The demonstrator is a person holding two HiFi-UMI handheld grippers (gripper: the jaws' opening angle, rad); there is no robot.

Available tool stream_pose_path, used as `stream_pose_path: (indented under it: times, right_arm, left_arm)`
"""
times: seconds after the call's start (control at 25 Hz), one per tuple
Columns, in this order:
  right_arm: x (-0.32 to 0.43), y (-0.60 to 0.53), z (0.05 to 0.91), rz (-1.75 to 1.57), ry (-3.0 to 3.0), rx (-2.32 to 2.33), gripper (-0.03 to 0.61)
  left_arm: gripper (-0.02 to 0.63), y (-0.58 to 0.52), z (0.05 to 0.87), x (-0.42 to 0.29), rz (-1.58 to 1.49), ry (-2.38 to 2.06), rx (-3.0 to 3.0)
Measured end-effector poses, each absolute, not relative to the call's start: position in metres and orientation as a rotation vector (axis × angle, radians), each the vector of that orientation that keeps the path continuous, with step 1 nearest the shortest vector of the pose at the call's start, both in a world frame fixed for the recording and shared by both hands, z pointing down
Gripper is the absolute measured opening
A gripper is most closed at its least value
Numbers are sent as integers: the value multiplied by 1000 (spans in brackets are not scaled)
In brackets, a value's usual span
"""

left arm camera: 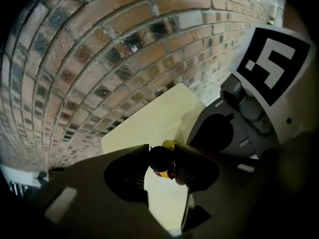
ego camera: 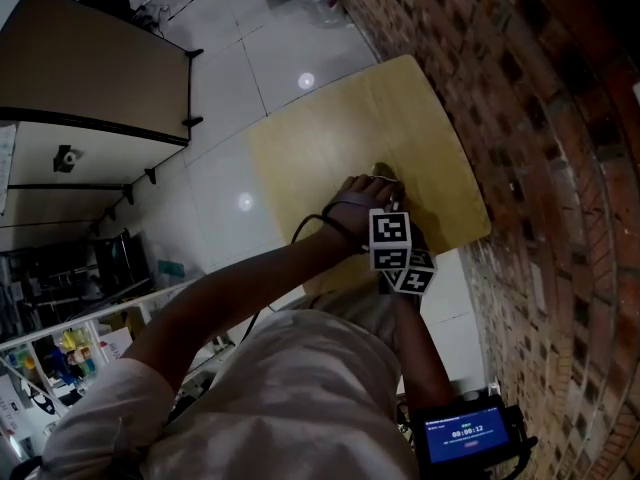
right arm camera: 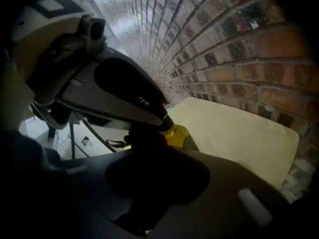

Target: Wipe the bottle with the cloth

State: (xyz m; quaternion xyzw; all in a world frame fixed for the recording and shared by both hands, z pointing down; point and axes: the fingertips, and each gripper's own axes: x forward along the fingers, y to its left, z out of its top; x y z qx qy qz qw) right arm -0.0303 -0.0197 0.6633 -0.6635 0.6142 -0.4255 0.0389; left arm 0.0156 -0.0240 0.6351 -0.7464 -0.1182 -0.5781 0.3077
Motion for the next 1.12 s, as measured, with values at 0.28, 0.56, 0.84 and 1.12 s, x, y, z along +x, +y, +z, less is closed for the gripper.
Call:
stream_pose_path:
  times: [0.28, 0.56, 0.84, 1.12]
  right_arm:
    - [-25, -22, 678, -1338, 1763, -1874, 81]
    - [-28, -30, 709, -1440, 1631, -1803, 81]
    - [-30, -29, 754, -1632, 1553, -1775, 81]
    - [-32, -21, 791, -1848, 1422, -1723, 81]
  left_arm:
    - [181, -25, 635, 20, -1546, -257, -2015]
    - [179, -24, 635, 23, -1556, -244, -2043]
    - [178, -25, 634, 20, -1553, -253, -2050]
    - [178, -23, 632, 18, -1536, -282, -2041]
